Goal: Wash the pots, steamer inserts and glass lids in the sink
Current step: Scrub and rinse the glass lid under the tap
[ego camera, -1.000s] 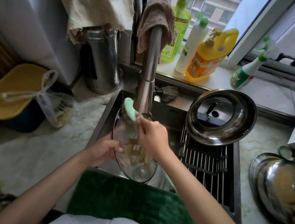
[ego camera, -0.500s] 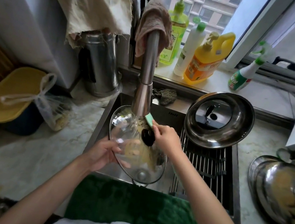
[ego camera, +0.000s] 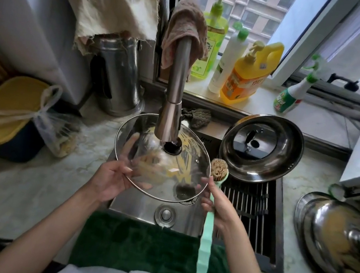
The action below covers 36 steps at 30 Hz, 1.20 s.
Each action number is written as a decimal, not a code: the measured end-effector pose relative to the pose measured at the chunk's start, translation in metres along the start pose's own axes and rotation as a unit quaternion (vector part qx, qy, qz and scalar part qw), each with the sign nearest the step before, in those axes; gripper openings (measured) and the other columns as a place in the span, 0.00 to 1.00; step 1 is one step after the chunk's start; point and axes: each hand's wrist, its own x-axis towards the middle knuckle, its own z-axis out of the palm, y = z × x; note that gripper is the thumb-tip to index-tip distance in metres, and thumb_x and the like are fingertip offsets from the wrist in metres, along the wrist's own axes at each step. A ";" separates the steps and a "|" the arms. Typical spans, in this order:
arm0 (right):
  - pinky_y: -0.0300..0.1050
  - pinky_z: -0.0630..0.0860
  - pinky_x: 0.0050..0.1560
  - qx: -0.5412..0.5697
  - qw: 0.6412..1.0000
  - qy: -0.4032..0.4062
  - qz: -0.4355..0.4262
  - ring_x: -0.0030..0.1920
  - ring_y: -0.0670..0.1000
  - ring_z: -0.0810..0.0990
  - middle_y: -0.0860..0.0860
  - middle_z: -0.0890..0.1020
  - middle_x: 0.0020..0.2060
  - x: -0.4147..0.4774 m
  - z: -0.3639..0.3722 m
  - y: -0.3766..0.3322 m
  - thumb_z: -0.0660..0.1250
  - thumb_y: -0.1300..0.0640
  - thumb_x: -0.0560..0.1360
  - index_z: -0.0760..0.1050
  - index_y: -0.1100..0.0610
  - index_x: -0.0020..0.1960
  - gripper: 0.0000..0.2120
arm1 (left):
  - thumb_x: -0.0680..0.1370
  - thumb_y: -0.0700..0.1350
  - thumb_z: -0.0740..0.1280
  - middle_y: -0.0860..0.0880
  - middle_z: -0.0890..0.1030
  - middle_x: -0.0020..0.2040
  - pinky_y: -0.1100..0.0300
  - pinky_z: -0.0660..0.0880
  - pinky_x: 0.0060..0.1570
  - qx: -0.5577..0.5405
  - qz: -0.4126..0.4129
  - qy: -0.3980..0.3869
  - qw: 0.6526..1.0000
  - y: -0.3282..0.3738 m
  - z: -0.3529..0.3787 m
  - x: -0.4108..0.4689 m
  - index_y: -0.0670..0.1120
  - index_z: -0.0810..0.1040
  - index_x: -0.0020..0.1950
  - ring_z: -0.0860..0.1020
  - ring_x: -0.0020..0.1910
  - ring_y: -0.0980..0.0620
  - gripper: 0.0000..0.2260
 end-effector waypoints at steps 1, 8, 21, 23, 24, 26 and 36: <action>0.29 0.61 0.20 0.016 1.000 -0.001 -0.006 0.23 0.40 0.62 0.52 0.80 0.37 -0.004 0.004 0.001 0.64 0.49 0.74 0.75 0.59 0.54 0.15 | 0.73 0.29 0.55 0.38 0.60 0.74 0.35 0.74 0.54 -0.027 -0.003 -0.028 0.999 -0.001 0.001 0.001 0.61 0.55 0.76 0.69 0.67 0.34 0.38; 0.46 0.81 0.40 0.112 0.992 -0.028 -0.042 0.45 0.55 0.83 0.58 0.84 0.48 -0.016 0.017 0.009 0.67 0.53 0.70 0.75 0.61 0.47 0.12 | 0.73 0.29 0.41 0.35 0.54 0.75 0.29 0.60 0.64 -0.123 -0.041 -0.115 0.985 -0.007 0.007 -0.001 0.61 0.42 0.76 0.56 0.72 0.28 0.38; 0.42 0.81 0.33 0.140 0.976 0.070 -0.149 0.36 0.54 0.85 0.61 0.85 0.39 -0.033 0.012 0.015 0.56 0.62 0.80 0.72 0.63 0.53 0.07 | 0.77 0.34 0.54 0.41 0.78 0.57 0.55 0.77 0.43 0.296 -0.003 0.418 0.859 0.000 0.019 0.063 0.44 0.72 0.64 0.80 0.44 0.51 0.17; 0.41 0.81 0.32 0.138 0.973 0.086 -0.163 0.35 0.53 0.85 0.60 0.85 0.38 -0.034 0.015 0.015 0.56 0.62 0.81 0.72 0.64 0.53 0.07 | 0.80 0.40 0.55 0.40 0.74 0.65 0.52 0.71 0.57 0.595 -0.020 0.405 0.694 -0.005 0.020 0.084 0.41 0.71 0.67 0.75 0.57 0.45 0.16; 0.41 0.81 0.32 0.139 0.972 0.091 -0.168 0.34 0.53 0.85 0.60 0.85 0.37 -0.034 0.017 0.015 0.56 0.63 0.81 0.72 0.64 0.53 0.07 | 0.81 0.44 0.54 0.40 0.70 0.69 0.51 0.66 0.64 0.691 -0.039 0.381 0.613 -0.012 0.024 0.091 0.41 0.70 0.68 0.70 0.66 0.43 0.17; 0.40 0.81 0.31 0.140 0.967 0.108 -0.182 0.33 0.53 0.84 0.60 0.84 0.36 -0.033 0.021 0.012 0.56 0.63 0.81 0.72 0.64 0.53 0.07 | 0.82 0.49 0.50 0.43 0.60 0.76 0.49 0.54 0.72 0.773 -0.066 0.338 0.533 -0.035 0.035 0.094 0.44 0.61 0.75 0.57 0.75 0.45 0.21; 0.39 0.80 0.29 0.146 0.968 0.127 -0.162 0.31 0.51 0.84 0.59 0.84 0.33 -0.036 0.028 0.013 0.54 0.63 0.82 0.74 0.62 0.50 0.10 | 0.82 0.49 0.49 0.46 0.58 0.77 0.51 0.50 0.75 0.779 -0.062 0.341 0.522 -0.040 0.025 0.098 0.44 0.58 0.76 0.55 0.76 0.48 0.22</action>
